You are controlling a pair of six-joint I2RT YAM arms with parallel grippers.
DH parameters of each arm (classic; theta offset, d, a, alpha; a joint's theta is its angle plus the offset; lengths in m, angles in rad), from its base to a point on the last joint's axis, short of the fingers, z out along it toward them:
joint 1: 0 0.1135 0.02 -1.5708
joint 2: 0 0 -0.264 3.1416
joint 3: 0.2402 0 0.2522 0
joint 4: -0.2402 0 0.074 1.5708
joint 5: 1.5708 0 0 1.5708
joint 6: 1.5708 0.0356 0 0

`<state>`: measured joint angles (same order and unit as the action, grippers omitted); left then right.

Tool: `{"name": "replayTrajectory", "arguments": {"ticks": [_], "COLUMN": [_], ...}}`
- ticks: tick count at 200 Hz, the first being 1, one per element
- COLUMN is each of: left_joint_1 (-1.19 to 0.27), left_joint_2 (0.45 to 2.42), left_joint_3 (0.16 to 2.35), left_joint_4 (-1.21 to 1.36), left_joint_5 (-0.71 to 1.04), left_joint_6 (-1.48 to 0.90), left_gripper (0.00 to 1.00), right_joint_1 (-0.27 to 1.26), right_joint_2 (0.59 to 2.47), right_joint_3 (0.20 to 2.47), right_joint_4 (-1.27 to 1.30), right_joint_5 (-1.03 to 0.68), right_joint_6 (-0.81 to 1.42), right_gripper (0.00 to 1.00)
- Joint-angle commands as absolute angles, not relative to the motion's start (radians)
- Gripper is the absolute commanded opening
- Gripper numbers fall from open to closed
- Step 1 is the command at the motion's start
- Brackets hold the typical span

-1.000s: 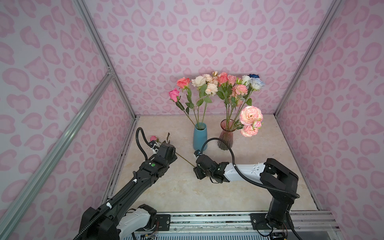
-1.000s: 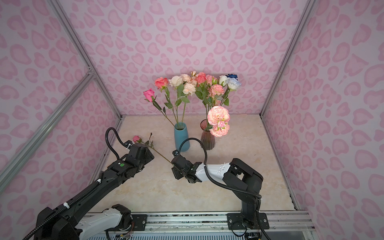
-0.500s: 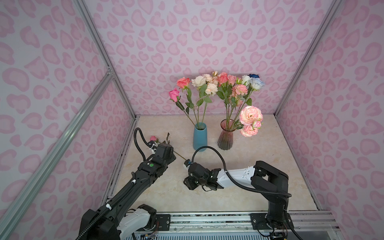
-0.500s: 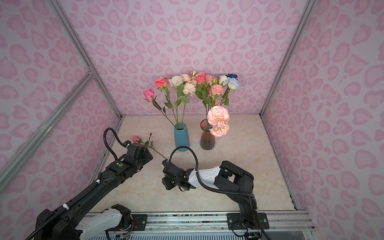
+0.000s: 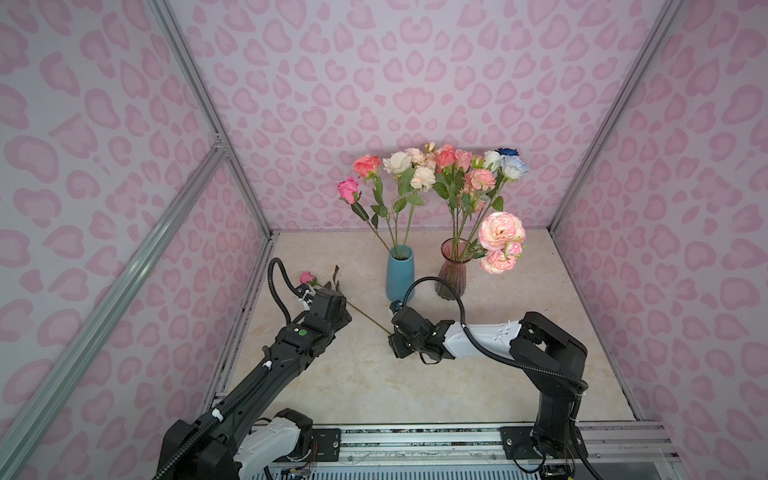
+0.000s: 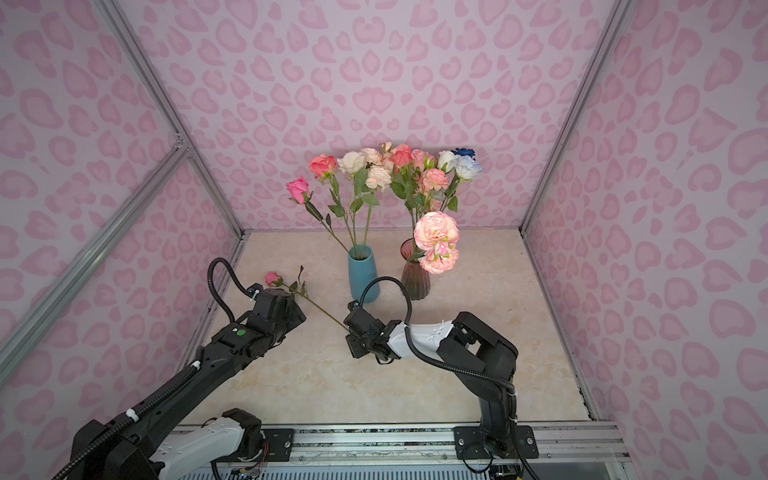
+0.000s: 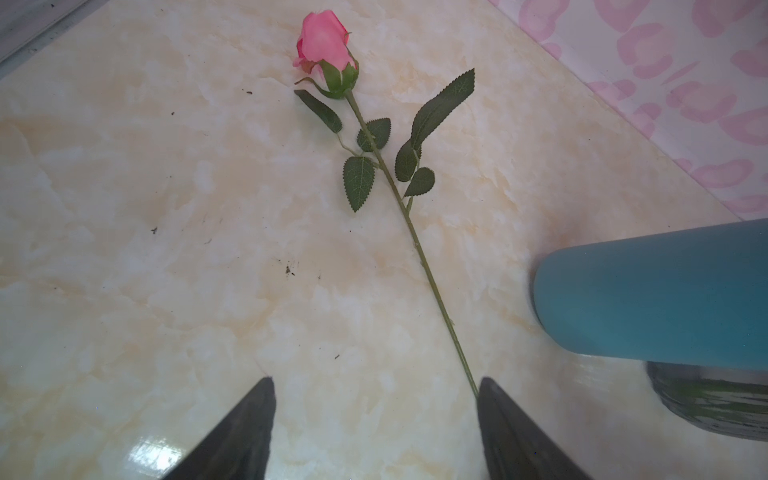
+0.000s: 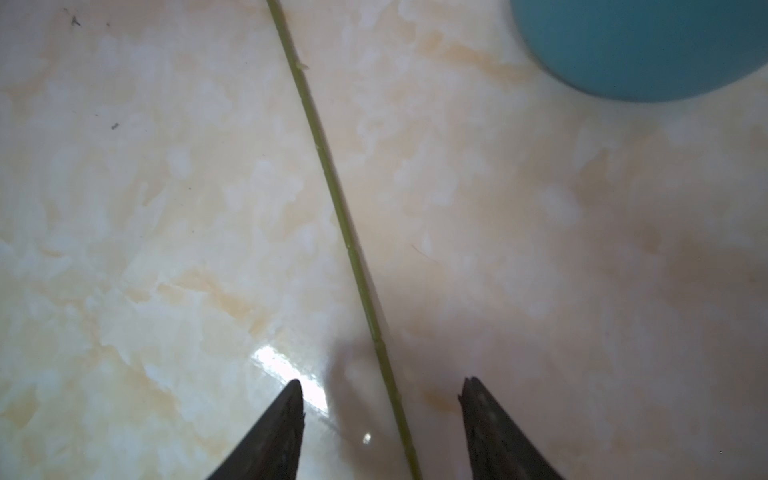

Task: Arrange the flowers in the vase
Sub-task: 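Lower the right gripper to the last rose stem while the left gripper approaches its head, then close the left gripper on the pink rose stem below its leaves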

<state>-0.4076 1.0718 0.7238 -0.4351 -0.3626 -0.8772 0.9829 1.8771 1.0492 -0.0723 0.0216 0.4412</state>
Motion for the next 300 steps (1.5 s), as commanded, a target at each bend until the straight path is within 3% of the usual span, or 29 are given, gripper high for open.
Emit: {"name": "replayTrajectory", "arguments": {"ticks": [1, 60, 104, 163, 217, 269, 300], "left_joint_1": [-0.405, -0.393, -0.378, -0.336, -0.294, -0.274, -0.273], "left_joint_2": [1.077, 1.104, 1.071, 1.132, 1.370, 1.651, 1.730], "left_joint_3": [0.724, 0.765, 0.766, 0.834, 0.979, 1.135, 1.151], "left_joint_4": [-0.417, -0.443, -0.465, -0.497, -0.526, -0.548, -0.546], "left_joint_5": [-0.367, -0.392, -0.406, -0.378, -0.302, -0.193, -0.173], "left_joint_6": [-0.875, -0.858, -0.845, -0.796, -0.759, -0.772, -0.779], "left_gripper": [0.77, 0.78, 0.77, 0.77, 0.76, 0.50, 0.41], "right_joint_1": [1.013, 1.148, 1.090, 0.994, 0.912, 0.910, 0.908], "right_joint_2": [1.888, 1.905, 1.807, 1.631, 1.519, 1.492, 1.467], "right_joint_3": [1.035, 1.074, 1.099, 1.160, 1.104, 1.022, 0.966], "right_joint_4": [-0.061, 0.002, -0.039, -0.257, -0.236, -0.174, -0.120], "right_joint_5": [-0.021, -0.146, -0.172, 0.012, 0.093, 0.118, 0.120], "right_joint_6": [0.450, 0.504, 0.465, 0.312, 0.330, 0.327, 0.338], "right_gripper": [0.62, 0.59, 0.59, 0.59, 0.61, 0.61, 0.61]}}
